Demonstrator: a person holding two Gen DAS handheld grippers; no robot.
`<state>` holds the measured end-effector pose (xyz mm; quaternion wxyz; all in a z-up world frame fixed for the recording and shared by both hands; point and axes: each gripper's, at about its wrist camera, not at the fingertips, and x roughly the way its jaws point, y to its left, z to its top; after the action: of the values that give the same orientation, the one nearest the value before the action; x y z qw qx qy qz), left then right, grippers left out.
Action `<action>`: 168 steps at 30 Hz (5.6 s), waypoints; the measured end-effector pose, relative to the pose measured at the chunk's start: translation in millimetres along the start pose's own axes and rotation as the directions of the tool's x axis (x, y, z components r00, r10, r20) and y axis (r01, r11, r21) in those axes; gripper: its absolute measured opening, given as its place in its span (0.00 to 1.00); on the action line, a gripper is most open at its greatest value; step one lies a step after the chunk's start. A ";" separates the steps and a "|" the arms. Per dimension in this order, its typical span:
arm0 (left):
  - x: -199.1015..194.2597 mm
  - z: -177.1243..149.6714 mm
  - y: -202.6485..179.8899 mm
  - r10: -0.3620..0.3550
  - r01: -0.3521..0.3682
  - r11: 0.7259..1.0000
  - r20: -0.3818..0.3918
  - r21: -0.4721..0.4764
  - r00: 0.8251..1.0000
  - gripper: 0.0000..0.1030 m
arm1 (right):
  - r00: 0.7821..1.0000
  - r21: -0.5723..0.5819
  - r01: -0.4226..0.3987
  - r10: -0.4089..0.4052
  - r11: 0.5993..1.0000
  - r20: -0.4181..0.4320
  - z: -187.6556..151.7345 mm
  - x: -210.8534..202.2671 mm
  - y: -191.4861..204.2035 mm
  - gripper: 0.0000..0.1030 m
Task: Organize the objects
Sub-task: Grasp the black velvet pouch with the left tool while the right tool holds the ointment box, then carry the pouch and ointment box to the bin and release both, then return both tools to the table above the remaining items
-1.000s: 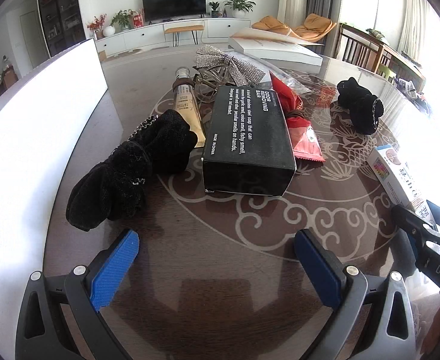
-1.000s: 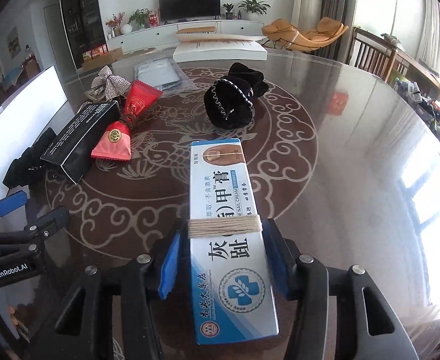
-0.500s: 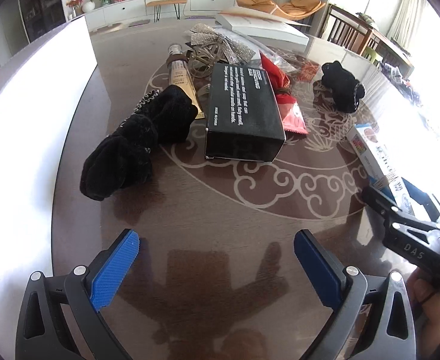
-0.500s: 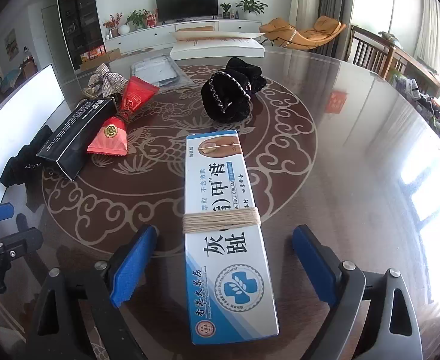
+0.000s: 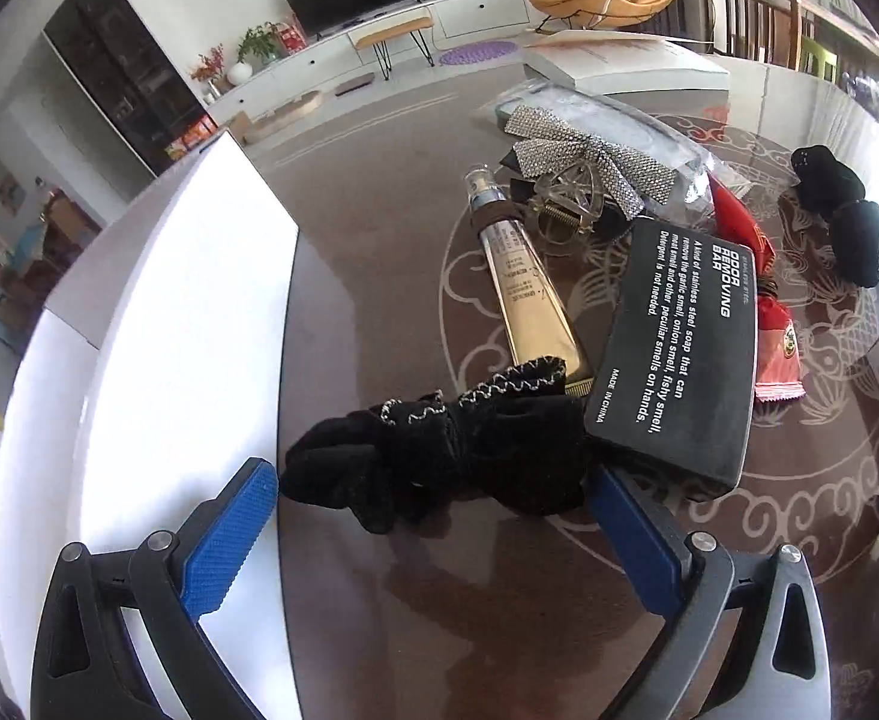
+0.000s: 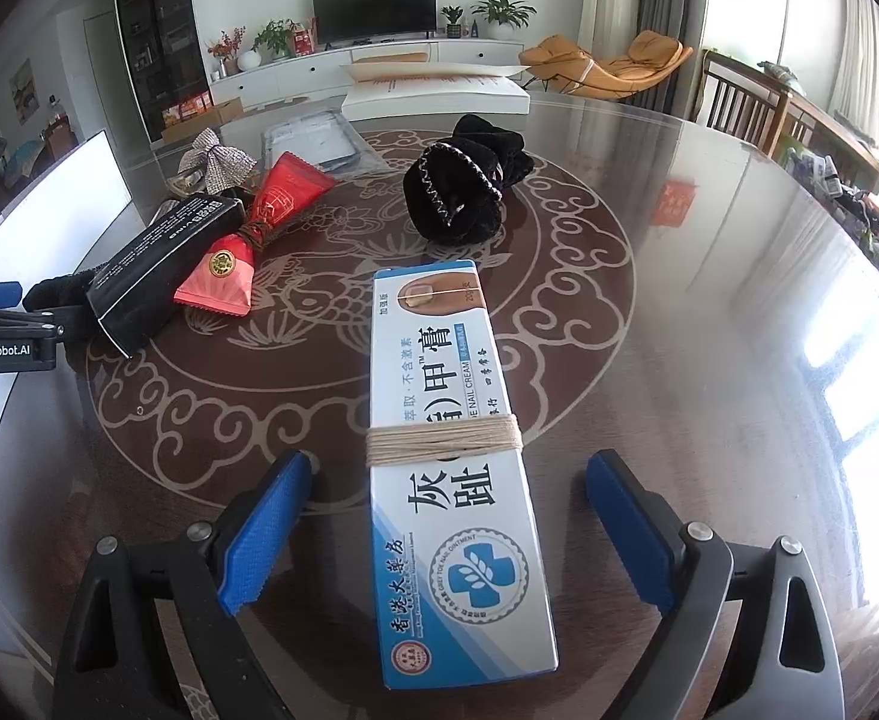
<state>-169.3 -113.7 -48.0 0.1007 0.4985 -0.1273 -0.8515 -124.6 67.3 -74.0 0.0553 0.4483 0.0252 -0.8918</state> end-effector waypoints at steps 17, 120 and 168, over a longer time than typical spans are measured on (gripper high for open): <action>14.1 10.9 -36.9 -0.236 0.243 0.956 -0.062 0.161 0.970 1.00 | 1.000 0.003 -0.008 0.008 1.000 0.002 -0.5 -1.4 -1.8 0.91; -152.2 -130.7 113.2 -0.289 0.398 0.891 0.404 -0.217 0.868 0.97 | 0.982 -0.124 -0.178 0.184 0.976 0.038 2.8 -73.8 133.9 0.94; -25.9 -89.0 -51.7 -0.288 0.302 0.948 0.128 -0.102 0.949 1.00 | 0.999 0.037 0.046 -0.045 0.998 -0.025 -3.7 -4.2 -4.2 1.00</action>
<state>-81.3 -67.5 -85.0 -0.0054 0.4567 -0.0052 -0.8896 -119.7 72.1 -72.9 0.0262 0.4594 0.0192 -0.8876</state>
